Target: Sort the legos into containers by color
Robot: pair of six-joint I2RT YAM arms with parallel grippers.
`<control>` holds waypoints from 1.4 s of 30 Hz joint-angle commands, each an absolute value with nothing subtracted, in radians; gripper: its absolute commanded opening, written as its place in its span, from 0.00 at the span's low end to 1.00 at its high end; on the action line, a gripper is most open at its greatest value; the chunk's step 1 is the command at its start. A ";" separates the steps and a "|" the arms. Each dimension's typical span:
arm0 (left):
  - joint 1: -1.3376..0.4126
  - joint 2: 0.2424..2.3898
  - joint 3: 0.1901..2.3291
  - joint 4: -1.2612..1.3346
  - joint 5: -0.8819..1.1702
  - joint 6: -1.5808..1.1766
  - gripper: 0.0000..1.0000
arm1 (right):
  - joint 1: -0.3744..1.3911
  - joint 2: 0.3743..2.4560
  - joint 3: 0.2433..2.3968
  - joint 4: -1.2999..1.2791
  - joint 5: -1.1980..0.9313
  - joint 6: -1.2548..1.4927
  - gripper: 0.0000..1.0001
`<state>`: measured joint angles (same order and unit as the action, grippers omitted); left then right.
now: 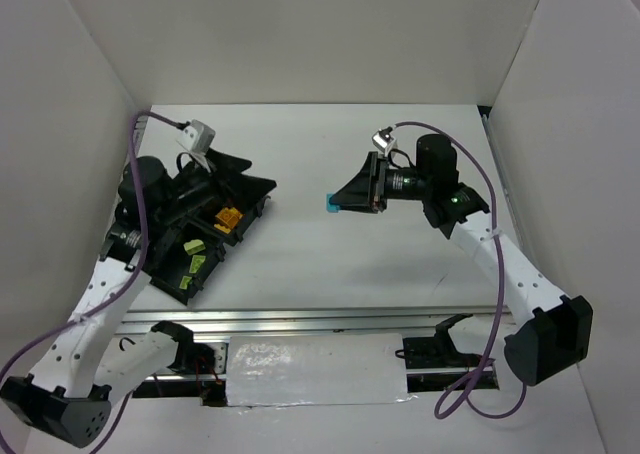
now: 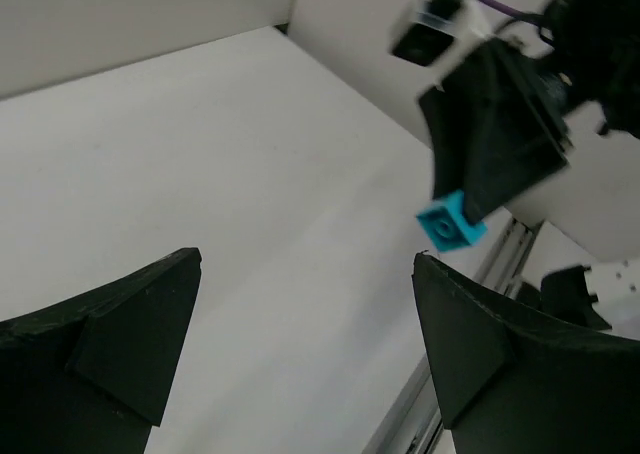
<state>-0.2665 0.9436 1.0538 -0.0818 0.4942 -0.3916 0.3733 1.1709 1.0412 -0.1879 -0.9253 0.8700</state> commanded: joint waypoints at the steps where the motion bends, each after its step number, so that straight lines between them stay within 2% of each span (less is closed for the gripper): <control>1: -0.353 0.888 1.008 0.089 0.582 -0.285 0.99 | 0.379 1.190 1.103 -0.161 -1.021 1.079 0.00; 5: -0.535 0.919 1.087 -0.042 0.548 -0.169 1.00 | 0.383 1.187 1.033 0.174 -1.110 1.420 0.00; 8: -0.615 0.925 1.114 -0.045 0.538 -0.149 0.99 | 0.385 1.193 1.051 0.225 -1.141 1.485 0.00; 13: -0.649 0.977 1.167 -0.024 0.646 -0.183 0.99 | 0.411 1.190 1.031 0.372 -1.176 1.591 0.00; 21: -0.666 1.042 1.209 -0.009 0.656 -0.221 0.96 | 0.477 1.184 1.058 0.236 -1.183 1.459 0.00; 23: -0.672 1.075 1.233 -0.017 0.679 -0.225 0.88 | 0.491 1.187 1.055 0.245 -1.172 1.465 0.00; 24: -0.672 1.075 1.241 -0.017 0.687 -0.224 0.88 | 0.492 1.187 1.055 0.255 -1.167 1.468 0.00; 29: -0.689 1.086 1.238 -0.025 0.695 -0.232 0.76 | 0.508 1.195 1.055 0.269 -1.152 1.479 0.00; 30: -0.690 1.082 1.235 -0.017 0.693 -0.238 0.60 | 0.506 1.196 1.054 0.270 -1.151 1.480 0.00; 31: -0.692 1.080 1.233 -0.018 0.687 -0.238 0.52 | 0.508 1.197 1.052 0.276 -1.147 1.485 0.00; 33: -0.693 1.078 1.233 -0.031 0.684 -0.235 0.49 | 0.509 1.198 1.046 0.302 -1.143 1.506 0.00; 35: -0.693 1.081 1.236 -0.049 0.689 -0.230 0.40 | 0.511 1.200 1.048 0.311 -1.140 1.514 0.00; 36: -0.693 1.081 1.236 -0.055 0.687 -0.229 0.24 | 0.512 1.203 1.049 0.313 -1.140 1.514 0.00; 37: -0.695 1.083 1.236 -0.069 0.674 -0.227 0.14 | 0.511 1.206 1.054 0.316 -1.141 1.511 0.02; 38: -0.695 1.083 1.238 -0.077 0.657 -0.226 0.04 | 0.512 1.207 1.055 0.324 -1.143 1.512 0.08; 39: -0.695 1.081 1.241 -0.090 0.638 -0.215 0.00 | 0.511 1.209 1.051 0.331 -1.147 1.514 0.22; 40: -0.695 1.080 1.244 -0.103 0.611 -0.210 0.00 | 0.512 1.210 1.048 0.337 -1.150 1.511 0.83; 41: -0.695 1.078 1.244 -0.132 0.574 -0.207 0.00 | 0.509 1.210 1.045 0.336 -1.150 1.491 0.99; 42: -0.693 1.075 1.246 -0.153 0.467 -0.196 0.00 | 0.502 1.215 1.037 0.316 -1.152 1.473 1.00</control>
